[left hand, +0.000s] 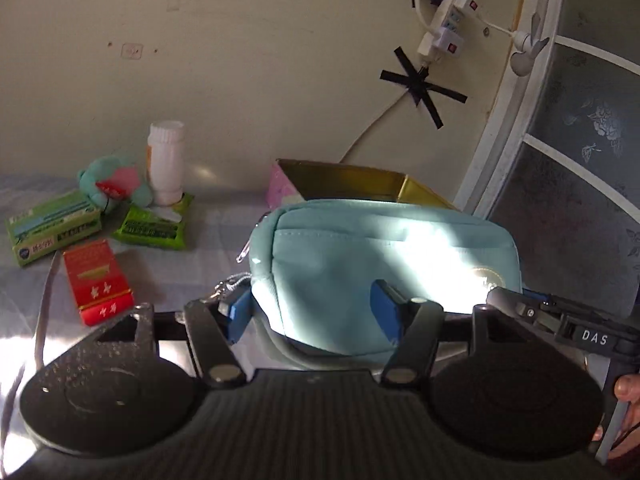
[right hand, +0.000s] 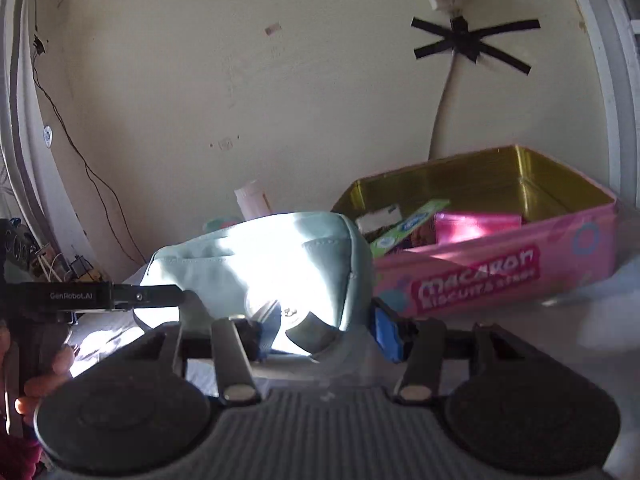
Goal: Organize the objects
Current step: 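Lower the pencil case into the tin and release it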
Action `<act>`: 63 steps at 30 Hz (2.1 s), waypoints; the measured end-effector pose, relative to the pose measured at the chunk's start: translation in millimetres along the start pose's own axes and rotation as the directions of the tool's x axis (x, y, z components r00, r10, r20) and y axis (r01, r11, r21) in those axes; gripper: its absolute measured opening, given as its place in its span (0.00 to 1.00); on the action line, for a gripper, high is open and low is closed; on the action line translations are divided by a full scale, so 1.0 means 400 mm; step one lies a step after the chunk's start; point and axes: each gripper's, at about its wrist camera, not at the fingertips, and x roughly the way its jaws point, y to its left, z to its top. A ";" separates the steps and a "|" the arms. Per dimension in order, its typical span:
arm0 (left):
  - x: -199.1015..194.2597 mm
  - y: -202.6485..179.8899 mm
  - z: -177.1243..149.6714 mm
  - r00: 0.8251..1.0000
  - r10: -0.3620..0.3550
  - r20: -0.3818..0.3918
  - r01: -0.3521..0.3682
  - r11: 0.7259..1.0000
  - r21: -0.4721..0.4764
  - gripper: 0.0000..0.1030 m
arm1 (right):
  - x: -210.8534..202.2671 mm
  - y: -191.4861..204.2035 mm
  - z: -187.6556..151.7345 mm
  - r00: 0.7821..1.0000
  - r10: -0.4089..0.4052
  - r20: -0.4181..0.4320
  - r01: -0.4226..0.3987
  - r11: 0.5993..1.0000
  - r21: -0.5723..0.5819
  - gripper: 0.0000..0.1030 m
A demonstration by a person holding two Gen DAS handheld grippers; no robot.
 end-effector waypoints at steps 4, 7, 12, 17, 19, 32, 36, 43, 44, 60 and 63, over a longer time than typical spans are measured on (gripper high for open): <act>0.108 -0.091 0.102 0.997 -0.043 0.065 0.037 0.996 0.085 0.63 | -0.011 -0.100 0.091 0.992 -0.065 0.106 0.066 0.998 -0.006 0.47; 0.216 -0.124 0.141 0.998 -0.061 0.024 0.059 0.995 0.079 0.63 | 0.019 -0.197 0.118 0.989 -0.108 0.102 0.105 0.994 0.032 0.47; 0.361 -0.171 0.148 0.998 -0.045 -0.047 0.049 0.994 0.093 0.63 | 0.098 -0.334 0.118 0.988 -0.145 0.044 0.140 0.984 0.109 0.47; 0.438 -0.183 0.147 0.996 -0.003 -0.088 0.011 0.996 0.091 0.63 | 0.161 -0.384 0.113 0.986 -0.164 0.004 0.162 0.979 0.125 0.47; 0.456 -0.182 0.153 0.995 0.012 -0.095 -0.003 0.996 0.093 0.63 | 0.182 -0.394 0.116 0.986 -0.167 -0.006 0.166 0.978 0.126 0.47; 0.471 -0.190 0.165 0.991 0.101 -0.086 -0.097 0.994 0.048 0.72 | 0.204 -0.377 0.132 0.951 -0.305 0.059 0.300 0.951 0.078 0.66; 0.409 -0.222 0.155 0.990 0.140 -0.021 -0.137 0.984 0.116 0.75 | 0.170 -0.346 0.132 0.954 -0.289 0.076 0.282 0.955 0.094 0.67; 0.300 -0.255 0.132 0.977 0.203 0.066 -0.212 0.961 0.176 0.79 | 0.102 -0.213 0.106 0.958 -0.252 0.138 0.249 0.968 0.039 0.67; 0.287 -0.256 0.127 0.975 0.210 0.073 -0.220 0.958 0.182 0.79 | 0.093 -0.194 0.099 0.958 -0.248 0.147 0.246 0.969 0.033 0.67; 0.135 -0.170 -0.031 0.958 0.282 0.056 -0.287 0.943 0.166 0.82 | -0.005 -0.039 -0.089 0.970 -0.214 0.116 0.203 0.974 0.102 0.69; 0.121 -0.143 -0.059 0.952 0.303 0.046 -0.307 0.938 0.163 0.82 | 0.008 -0.021 -0.120 0.979 -0.194 0.065 0.187 0.977 0.100 0.69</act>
